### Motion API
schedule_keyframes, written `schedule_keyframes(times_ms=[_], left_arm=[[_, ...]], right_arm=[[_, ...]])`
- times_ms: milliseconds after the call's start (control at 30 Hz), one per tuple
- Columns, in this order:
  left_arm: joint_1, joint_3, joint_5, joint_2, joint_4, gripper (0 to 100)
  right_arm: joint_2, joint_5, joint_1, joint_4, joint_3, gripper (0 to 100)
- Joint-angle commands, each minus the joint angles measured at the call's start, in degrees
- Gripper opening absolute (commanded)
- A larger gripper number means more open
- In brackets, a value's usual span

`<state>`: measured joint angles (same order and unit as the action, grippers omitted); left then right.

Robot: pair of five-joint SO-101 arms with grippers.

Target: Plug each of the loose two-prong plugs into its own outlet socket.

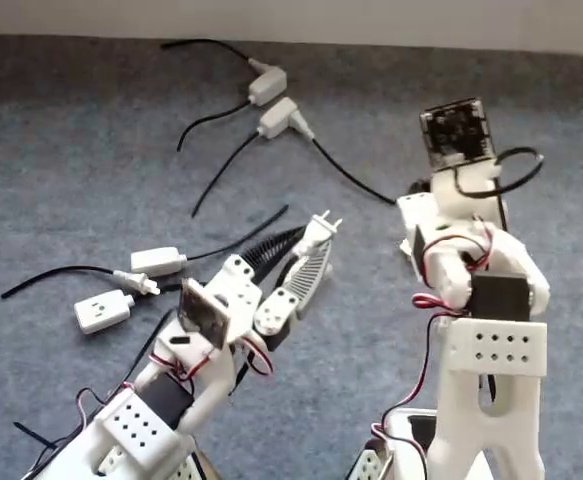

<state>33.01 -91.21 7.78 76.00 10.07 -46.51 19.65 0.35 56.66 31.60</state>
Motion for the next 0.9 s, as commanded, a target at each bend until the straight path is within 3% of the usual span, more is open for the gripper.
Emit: schedule_keyframes(times_ms=[0, 167, 333, 600, 867], left_arm=[[-3.82, 8.92, 6.86, 0.31, -13.89, 1], [-5.05, 14.37, 7.21, 0.31, -23.21, 1], [-2.24, 19.82, 0.26, -2.07, -31.56, 1], [-1.63, 40.04, -0.44, -30.64, -44.13, 1], [-1.63, 59.12, -7.82, -49.10, -60.31, 1]], right_arm=[[-0.13, -0.97, 4.18, 2.42, -3.03, 0.6], [-0.31, -1.05, 7.16, 4.35, 3.38, 0.6], [-0.31, -1.14, 7.60, 1.45, 13.76, 0.6], [-0.31, -7.21, 7.60, -8.13, 28.09, 0.6], [-0.31, -9.58, 7.60, -14.90, 36.88, 0.6]])
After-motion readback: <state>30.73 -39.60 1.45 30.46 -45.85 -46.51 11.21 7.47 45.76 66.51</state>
